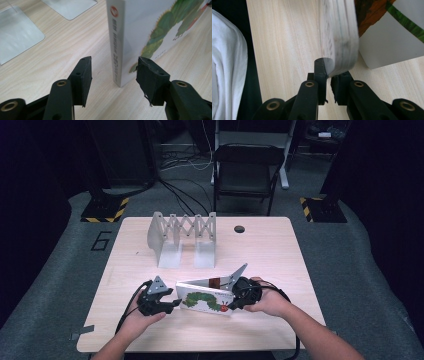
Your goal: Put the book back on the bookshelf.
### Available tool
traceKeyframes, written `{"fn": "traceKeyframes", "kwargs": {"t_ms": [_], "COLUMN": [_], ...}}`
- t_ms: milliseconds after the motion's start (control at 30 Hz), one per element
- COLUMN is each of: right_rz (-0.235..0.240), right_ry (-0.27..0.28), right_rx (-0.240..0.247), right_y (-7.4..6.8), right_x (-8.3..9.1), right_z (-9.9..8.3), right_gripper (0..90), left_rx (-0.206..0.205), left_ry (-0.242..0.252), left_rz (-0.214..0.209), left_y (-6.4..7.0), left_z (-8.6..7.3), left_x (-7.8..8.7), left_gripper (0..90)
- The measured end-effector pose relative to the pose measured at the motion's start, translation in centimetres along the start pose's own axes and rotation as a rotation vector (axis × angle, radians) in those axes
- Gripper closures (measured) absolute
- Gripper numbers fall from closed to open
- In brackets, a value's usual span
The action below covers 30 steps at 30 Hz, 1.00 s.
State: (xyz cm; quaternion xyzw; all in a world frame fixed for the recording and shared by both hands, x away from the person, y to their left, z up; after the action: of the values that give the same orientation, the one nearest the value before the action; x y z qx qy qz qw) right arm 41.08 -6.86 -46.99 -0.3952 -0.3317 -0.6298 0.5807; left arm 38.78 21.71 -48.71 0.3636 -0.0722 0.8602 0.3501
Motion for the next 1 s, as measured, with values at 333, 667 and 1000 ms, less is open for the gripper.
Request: {"fn": "traceKeyframes", "kwargs": {"t_ms": [333, 667, 1000], "right_rz": [-0.044, -0.104, -0.146], "right_ry": [-0.008, 0.002, -0.001], "right_rx": [-0.011, -0.057, -0.111], "right_y": [0.3, 0.9, 1.6], "right_x": [-0.2, -0.1, 0.2], "right_z": [-0.2, -0.6, -0.9], "right_gripper": [80.2, 72.6, 66.6], "left_rx": [-0.012, -0.043, -0.053], "left_ry": [0.000, -0.004, -0.028], "left_rz": [-0.096, -0.119, -0.119], "left_y": [0.3, 1.4, 2.0], "left_z": [1.4, 1.7, 1.9], "left_x": [-0.4, -0.5, -0.3], "left_gripper": [46.2, 48.2, 48.0]}}
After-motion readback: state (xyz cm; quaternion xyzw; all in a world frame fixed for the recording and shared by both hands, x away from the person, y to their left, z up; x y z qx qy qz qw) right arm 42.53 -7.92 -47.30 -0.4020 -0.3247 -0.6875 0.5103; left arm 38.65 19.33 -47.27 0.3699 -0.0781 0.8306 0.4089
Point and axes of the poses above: each handheld gripper's, and its own axes: x roughly backward along the jaws, z roughly out of its top, y roughly to its right, the point moved 3 cm from there along -x, roughly forward along the jaws, and after that the axes turned 10 degrees about x, right-handed, at the moved point
